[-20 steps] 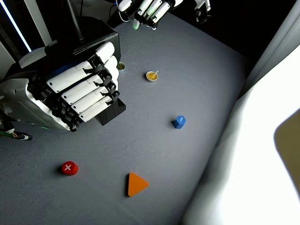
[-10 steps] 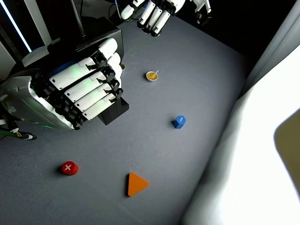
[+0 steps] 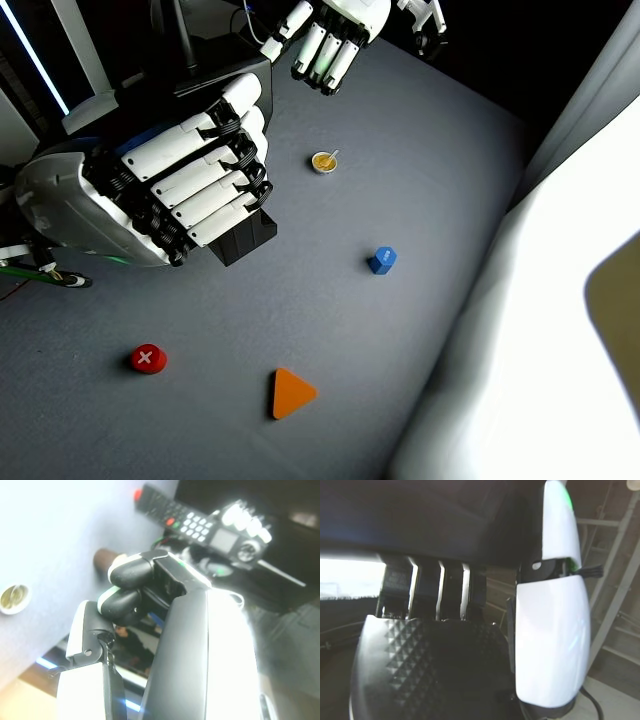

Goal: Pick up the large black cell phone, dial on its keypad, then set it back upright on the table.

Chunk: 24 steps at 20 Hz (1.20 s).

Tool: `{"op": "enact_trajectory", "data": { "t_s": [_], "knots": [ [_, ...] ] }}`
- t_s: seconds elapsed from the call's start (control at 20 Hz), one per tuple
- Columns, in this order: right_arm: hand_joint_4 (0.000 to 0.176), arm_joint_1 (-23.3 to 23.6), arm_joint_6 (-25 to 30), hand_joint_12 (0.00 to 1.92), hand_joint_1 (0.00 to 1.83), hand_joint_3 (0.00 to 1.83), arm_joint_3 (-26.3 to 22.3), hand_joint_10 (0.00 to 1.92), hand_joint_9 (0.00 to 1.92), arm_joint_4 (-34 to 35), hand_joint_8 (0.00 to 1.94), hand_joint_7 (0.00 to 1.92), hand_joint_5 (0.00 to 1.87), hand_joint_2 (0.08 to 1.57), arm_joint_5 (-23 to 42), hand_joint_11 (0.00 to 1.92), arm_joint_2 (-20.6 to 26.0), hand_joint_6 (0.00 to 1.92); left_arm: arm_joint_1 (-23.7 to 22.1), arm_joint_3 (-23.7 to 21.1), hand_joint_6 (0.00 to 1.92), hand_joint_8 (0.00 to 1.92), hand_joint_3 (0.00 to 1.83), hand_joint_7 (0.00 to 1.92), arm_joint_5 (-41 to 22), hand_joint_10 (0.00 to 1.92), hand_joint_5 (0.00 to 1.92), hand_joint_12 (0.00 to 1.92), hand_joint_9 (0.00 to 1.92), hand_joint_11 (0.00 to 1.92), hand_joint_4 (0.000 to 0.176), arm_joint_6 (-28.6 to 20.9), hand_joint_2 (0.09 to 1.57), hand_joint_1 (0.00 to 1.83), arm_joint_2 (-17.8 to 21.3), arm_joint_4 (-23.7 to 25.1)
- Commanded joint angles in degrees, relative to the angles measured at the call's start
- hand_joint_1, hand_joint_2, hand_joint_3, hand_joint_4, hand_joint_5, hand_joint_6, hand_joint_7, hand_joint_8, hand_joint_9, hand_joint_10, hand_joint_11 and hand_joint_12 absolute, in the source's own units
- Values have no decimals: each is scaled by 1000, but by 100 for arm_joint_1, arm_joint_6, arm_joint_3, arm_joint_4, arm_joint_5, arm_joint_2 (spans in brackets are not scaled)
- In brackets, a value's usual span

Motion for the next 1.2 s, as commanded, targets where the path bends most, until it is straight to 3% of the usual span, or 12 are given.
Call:
{"op": "enact_trajectory", "data": {
  "t_s": [0.0, 0.1, 0.15, 0.35, 0.45, 0.6, 0.85, 0.9, 0.95, 1.0, 1.05, 1.15],
  "knots": [
    [0, 61, 68, 1446, 1496, 0, -31, 970, 1018, -173, 893, 958, 1042, 1070, 740, 940, 25, 718, -167, 30, 0, 1921, 3, 800, -301, 1921, 0, 1921, 895, 648, 0, 13, 1248, 1459, -39, -413],
    [0, 88, 20, 1575, 1481, 0, -61, 1192, 843, -173, 1143, 759, 800, 1159, 740, 792, -18, 1081, -198, 155, 0, 1921, 0, 811, -278, 1921, 0, 1921, 874, 637, 10, 13, 1233, 1444, -159, -418],
    [0, 103, -1, 1486, 1490, 0, -62, 1044, 962, -173, 1012, 877, 941, 1105, 740, 906, -34, 877, -199, 184, 0, 1921, 0, 796, -262, 1921, 0, 1921, 861, 626, 14, 13, 1231, 1437, -191, -420],
    [0, 212, -47, 1432, 1494, 0, -62, 974, 1009, -157, 941, 938, 1038, 1073, 736, 951, -74, 715, -196, 222, 0, 1675, 33, 596, -207, 1921, 0, 1921, 690, 417, 39, 14, 1300, 1292, -266, -431],
    [0, 249, -61, 1557, 1486, 4, -78, 1151, 871, -157, 1108, 810, 881, 1136, 727, 808, -94, 944, -217, 226, 0, 1692, 42, 597, -215, 1921, 0, 1919, 957, 295, 25, 17, 1299, 1292, -352, -438],
    [0, 256, -102, 1503, 1494, 0, -150, 1022, 989, -157, 985, 924, 1004, 1087, 726, 903, -95, 738, -316, 265, 0, 1672, 54, 610, -216, 1921, 0, 1920, 941, 416, 18, 17, 1284, 1297, -487, -444],
    [0, 325, -180, 1426, 1496, 0, -258, 951, 1027, -158, 864, 978, 1065, 1063, 727, 958, -95, 680, -425, 433, 0, 1664, 70, 617, -242, 1921, 0, 1921, 909, 437, 21, 17, 1271, 1300, -770, -440],
    [0, 334, -183, 1459, 1496, 0, -272, 974, 1020, -158, 900, 962, 1056, 1069, 727, 941, -94, 661, -425, 505, 0, 1722, 438, 623, -233, 1921, 0, 1921, 917, 396, 24, 17, 1103, 1306, -812, -420],
    [0, 335, -184, 1527, 1488, 3, -278, 1112, 903, -158, 1025, 849, 902, 1121, 728, 845, -94, 908, -425, 557, 0, 1765, 593, 630, -191, 1921, 0, 1915, 939, 285, 27, 16, 1035, 1310, -828, -403],
    [0, 335, -185, 1557, 1483, 1, -278, 1194, 844, -158, 1114, 779, 833, 1149, 728, 822, -94, 1019, -424, 611, 0, 1771, 625, 632, -142, 1921, 0, 1920, 930, 290, 24, 17, 1020, 1311, -839, -391],
    [0, 335, -185, 1480, 1490, 0, -277, 1090, 937, -158, 1002, 877, 945, 1104, 728, 922, -94, 869, -424, 680, 0, 1764, 672, 651, -98, 1921, 0, 1921, 938, 358, 23, 18, 989, 1316, -859, -383],
    [0, 345, -189, 1580, 1482, 0, -277, 1202, 836, -158, 1109, 774, 826, 1154, 728, 799, -94, 1047, -426, 787, 0, 1760, 626, 637, -38, 1921, 0, 1921, 893, 506, 19, 39, 1015, 1311, -899, -376]
  ]
}}
